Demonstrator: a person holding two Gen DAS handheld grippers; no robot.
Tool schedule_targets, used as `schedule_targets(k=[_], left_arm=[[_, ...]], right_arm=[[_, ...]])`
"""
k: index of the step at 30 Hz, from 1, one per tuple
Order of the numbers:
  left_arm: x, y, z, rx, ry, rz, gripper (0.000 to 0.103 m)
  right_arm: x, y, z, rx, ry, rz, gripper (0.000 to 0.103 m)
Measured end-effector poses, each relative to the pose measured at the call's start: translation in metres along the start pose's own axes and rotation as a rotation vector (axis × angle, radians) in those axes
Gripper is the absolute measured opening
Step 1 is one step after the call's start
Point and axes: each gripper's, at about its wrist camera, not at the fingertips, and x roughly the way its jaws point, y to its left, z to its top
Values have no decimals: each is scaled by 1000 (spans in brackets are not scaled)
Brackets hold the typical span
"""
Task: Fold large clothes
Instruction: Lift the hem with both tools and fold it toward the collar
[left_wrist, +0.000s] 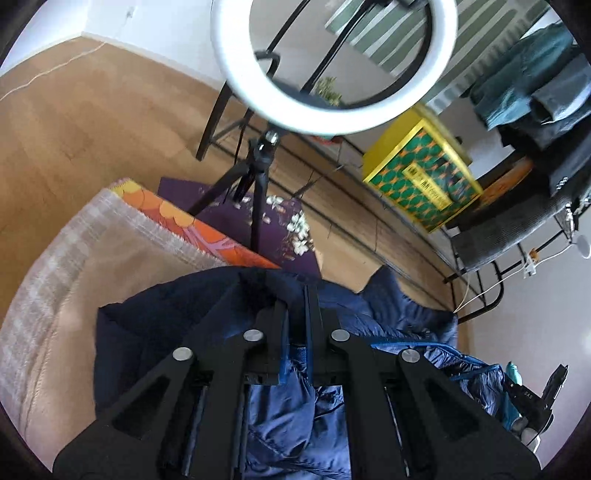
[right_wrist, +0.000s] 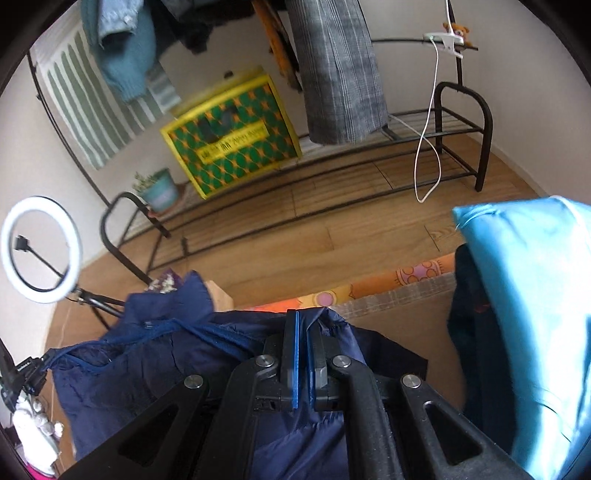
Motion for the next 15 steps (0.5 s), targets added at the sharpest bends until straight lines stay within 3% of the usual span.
schedule_targets(k=[1,3,5,9,11,15], left_arm=[[5,3,2,-13,15,-4,7],[13,9,7,-40,49,-27,24],[12,15,13,-61,69,-33,40],[-14,31,29,-77,8,-47,43],[-29,38,28,-83,-17,-79,43],[-44,34,-10,-45,86,-174,43]], right_arm=[[6,-2,-1,2,10,-2,1],[18,-4,0,1,27,-8,15],[22,-5,2,-8,29,-64,46],[-3,-1,7,-81,-39,-106,48],[-23,10,10,-123,-63,-10,47],[-39,64,10,-289,-68,115,47]])
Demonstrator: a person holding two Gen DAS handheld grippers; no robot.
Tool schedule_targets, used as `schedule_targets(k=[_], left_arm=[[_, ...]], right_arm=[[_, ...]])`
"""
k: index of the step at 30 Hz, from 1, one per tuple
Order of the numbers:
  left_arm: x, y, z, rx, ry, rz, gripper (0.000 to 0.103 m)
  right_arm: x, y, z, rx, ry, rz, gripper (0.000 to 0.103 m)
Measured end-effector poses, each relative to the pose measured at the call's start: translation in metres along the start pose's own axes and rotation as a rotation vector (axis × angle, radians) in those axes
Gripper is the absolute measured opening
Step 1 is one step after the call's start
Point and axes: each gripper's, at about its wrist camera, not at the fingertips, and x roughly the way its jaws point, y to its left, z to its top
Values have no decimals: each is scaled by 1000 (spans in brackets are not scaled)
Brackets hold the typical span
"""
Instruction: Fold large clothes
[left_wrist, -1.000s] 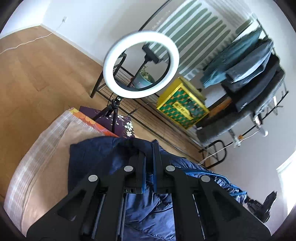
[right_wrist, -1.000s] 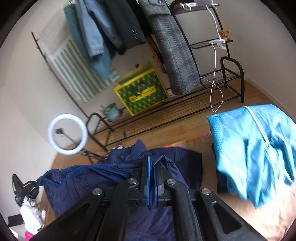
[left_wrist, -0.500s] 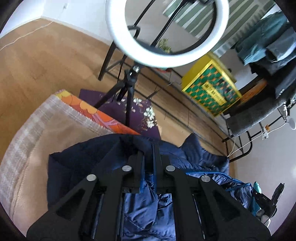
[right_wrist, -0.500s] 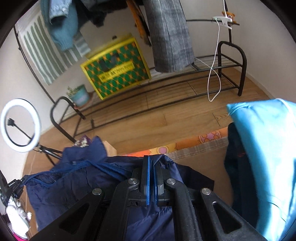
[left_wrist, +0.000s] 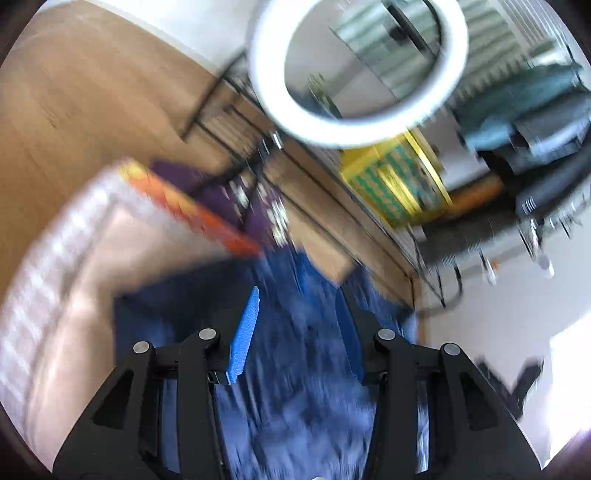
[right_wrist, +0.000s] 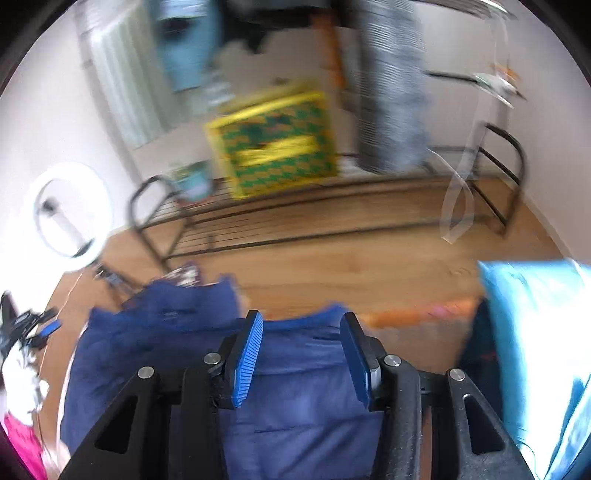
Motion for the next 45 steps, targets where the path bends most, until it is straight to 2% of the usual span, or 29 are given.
schedule_targets(k=[3,6,9,10,11,13,15,16,18,19,20,21,22,25,27,28,30,31,32,33,34,35,36,38,40,42,43,44,45], left_arm=[[4,-12,-40,99,36,30,43],[19,-12,-68,109,85,8,43],[35,-10,-83,140,115,20,43],[38,-9,-86,154,113,31,43],[41,-9,-88,166,115,43,43],[43,-10,-91,186,112,50,43],[40,-15,-93,220,101,61,43],[38,-17,-94,240,94,67,43],[33,-20,-96,267,73,74,43],[30,-21,-97,275,64,74,43],[27,-19,-98,274,57,70,43],[24,-17,-99,270,48,65,43],[22,-15,-100,268,45,58,43],[26,-9,-103,265,60,68,43],[29,-5,-104,271,64,80,43],[30,-4,-106,278,62,84,43],[34,-4,-111,312,60,105,44],[35,-5,-112,325,59,113,44],[35,-6,-112,329,56,116,44],[34,-7,-111,330,54,116,44],[34,-8,-110,330,55,113,45],[35,-8,-110,327,56,109,46],[35,-8,-110,322,55,109,46],[35,-9,-112,328,52,113,46],[34,-10,-115,341,52,115,46],[34,-10,-115,340,52,112,46],[34,-9,-115,339,52,111,46],[34,-9,-115,338,54,110,46],[34,-9,-114,338,54,109,46]], right_arm=[[14,50,6,-123,24,70,44],[50,106,5,-248,103,117,44],[88,149,-7,-369,184,133,44],[98,160,-13,-412,207,138,48],[108,169,-21,-448,227,138,57],[120,179,-32,-498,247,121,68],[133,189,-44,-551,278,114,68],[136,192,-48,-569,288,111,66],[138,193,-55,-594,298,122,50],[137,194,-57,-600,304,127,26],[136,197,-60,-612,306,135,13],[134,199,-62,-622,298,133,10],[132,205,-66,-652,289,122,2],[141,217,-66,-730,278,60,0],[154,219,-58,-758,251,-30,0],[163,212,-46,-704,221,-112,0],[160,204,-32,-616,186,-70,0],[157,199,-26,-582,180,-43,4],[154,194,-21,-545,194,-9,26],[152,192,-19,-525,203,41,32],[144,193,-20,-537,209,129,35],[140,198,-24,-583,215,163,35],[139,204,-27,-621,219,161,37],[147,218,-40,-740,251,91,53],[156,223,-47,-770,279,52,63],[162,228,-56,-788,290,49,56],[163,230,-60,-793,305,63,30],[163,232,-65,-795,319,77,20],[164,233,-65,-807,312,67,20]])
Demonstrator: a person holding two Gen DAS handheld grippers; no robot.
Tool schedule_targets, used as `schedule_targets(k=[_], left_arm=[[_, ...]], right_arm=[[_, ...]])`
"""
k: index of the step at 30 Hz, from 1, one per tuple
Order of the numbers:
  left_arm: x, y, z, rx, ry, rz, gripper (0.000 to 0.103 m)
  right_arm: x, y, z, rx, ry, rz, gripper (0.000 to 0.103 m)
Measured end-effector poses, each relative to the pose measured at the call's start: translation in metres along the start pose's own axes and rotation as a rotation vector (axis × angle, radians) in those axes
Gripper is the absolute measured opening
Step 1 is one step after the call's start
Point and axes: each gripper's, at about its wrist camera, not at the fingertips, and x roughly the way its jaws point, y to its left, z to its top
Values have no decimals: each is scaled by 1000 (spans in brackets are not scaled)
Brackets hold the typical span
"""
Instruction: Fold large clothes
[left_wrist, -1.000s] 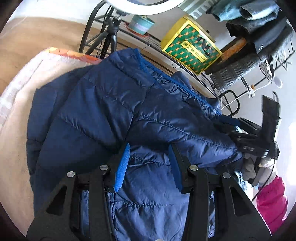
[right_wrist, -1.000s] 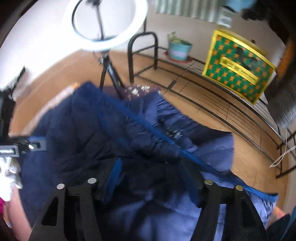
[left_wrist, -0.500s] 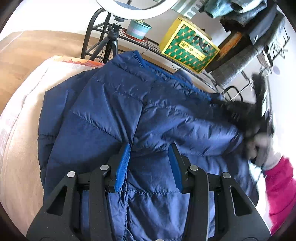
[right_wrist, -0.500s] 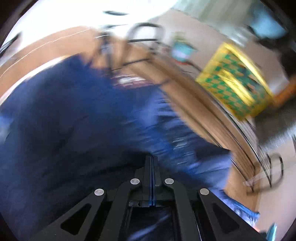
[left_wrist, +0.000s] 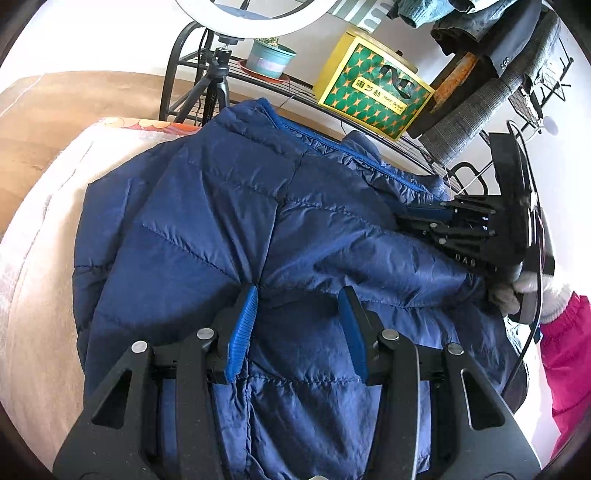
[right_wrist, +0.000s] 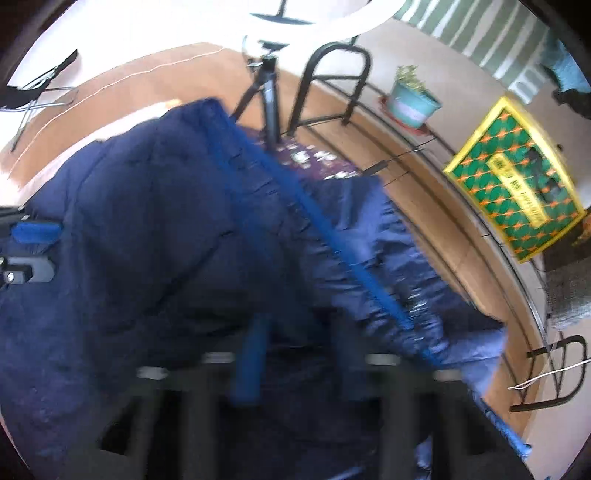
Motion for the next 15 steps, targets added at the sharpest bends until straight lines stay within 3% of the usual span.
schedule_targets(k=[2,4,8,10,13,15], left_arm=[[0,0,0,2,0,-1,46],[0,0,0,-1,-2,-2,46],[-8,1,4,-14,-9,-15,46],[-16,1,10,-14,-34,-16,46],[-25,-4,21,-3,-70,2,46],[-27,-9,30,-2,-71,-6,46]], right_arm=[[-4,7,-3,-34,2,-36,9],[-15,12,-4,-57,-15,-62,3],[-44,2,4,-20,-129,-144,1],[-51,-16,16,63,-187,-206,1],[-28,-28,24,149,-145,-153,3],[-2,-22,23,122,-48,-159,22]])
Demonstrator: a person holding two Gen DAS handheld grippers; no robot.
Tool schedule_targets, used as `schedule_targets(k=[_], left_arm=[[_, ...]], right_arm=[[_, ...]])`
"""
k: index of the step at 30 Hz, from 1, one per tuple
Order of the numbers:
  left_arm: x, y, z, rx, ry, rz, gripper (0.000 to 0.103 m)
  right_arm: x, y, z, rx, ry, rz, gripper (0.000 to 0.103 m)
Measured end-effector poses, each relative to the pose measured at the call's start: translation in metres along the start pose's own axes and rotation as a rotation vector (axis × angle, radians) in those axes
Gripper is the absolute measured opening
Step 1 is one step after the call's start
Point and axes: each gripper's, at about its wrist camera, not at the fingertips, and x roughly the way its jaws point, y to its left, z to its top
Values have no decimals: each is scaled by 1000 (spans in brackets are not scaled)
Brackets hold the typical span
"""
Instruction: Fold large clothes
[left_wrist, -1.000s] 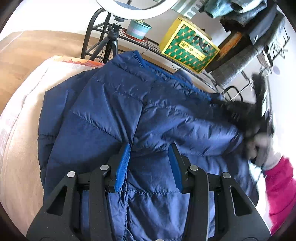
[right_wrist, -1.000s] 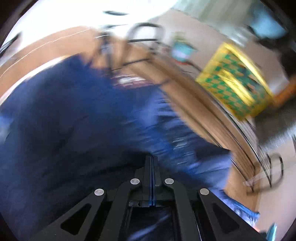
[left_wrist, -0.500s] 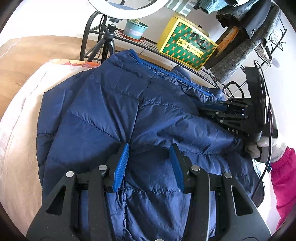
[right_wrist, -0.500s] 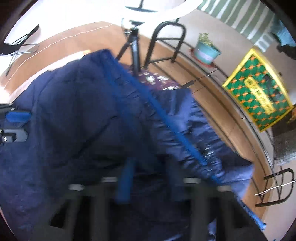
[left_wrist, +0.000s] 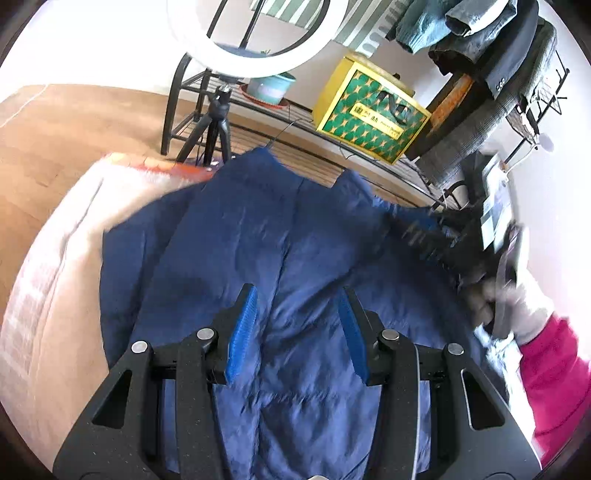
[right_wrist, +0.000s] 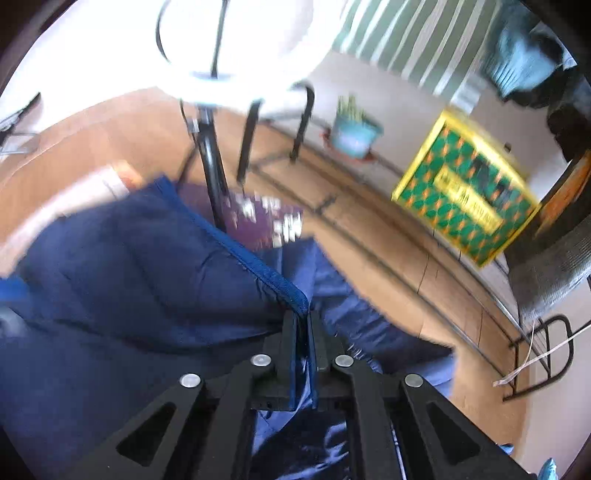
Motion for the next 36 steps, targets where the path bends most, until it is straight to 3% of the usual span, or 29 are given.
schedule_targets(k=[1,2,4,7,9,12,14,16,18,21,25,28,32,36], left_arm=[[0,-3,3,3,-1,-2,46],[2,-8,9,12,1,-2,46],[9,-15,18,19,20,-13,46],[25,-26,31,29,42,-32,46],[42,-30,38,70,42,15,46],[73,-14,43,51,48,150,46],[90,3,39,5,75,172,46],[94,12,34,-13,37,167,45],[93,4,33,25,37,198,45],[92,-2,32,64,45,221,45],[68,-14,34,48,6,199,45],[52,-47,33,63,-15,116,45],[59,-126,23,202,33,34,45],[91,-180,12,345,84,58,45]], right_arm=[[3,3,-3,-8,13,-21,34],[0,-1,-7,-1,0,-11,36],[-18,-19,-15,66,-42,58,37],[-51,-53,-39,183,-108,88,37],[-64,-69,-58,228,-135,147,36],[-48,-85,-79,237,-74,49,36],[-26,-109,-95,322,-24,8,39],[-12,-133,-110,433,-14,13,41],[-5,-145,-116,495,-21,75,41],[-24,-148,-119,483,-65,72,40],[-77,-166,-150,577,-123,76,54],[-115,-176,-194,667,-92,13,56],[-147,-172,-264,780,-14,15,62],[-165,-163,-322,891,30,74,67]])
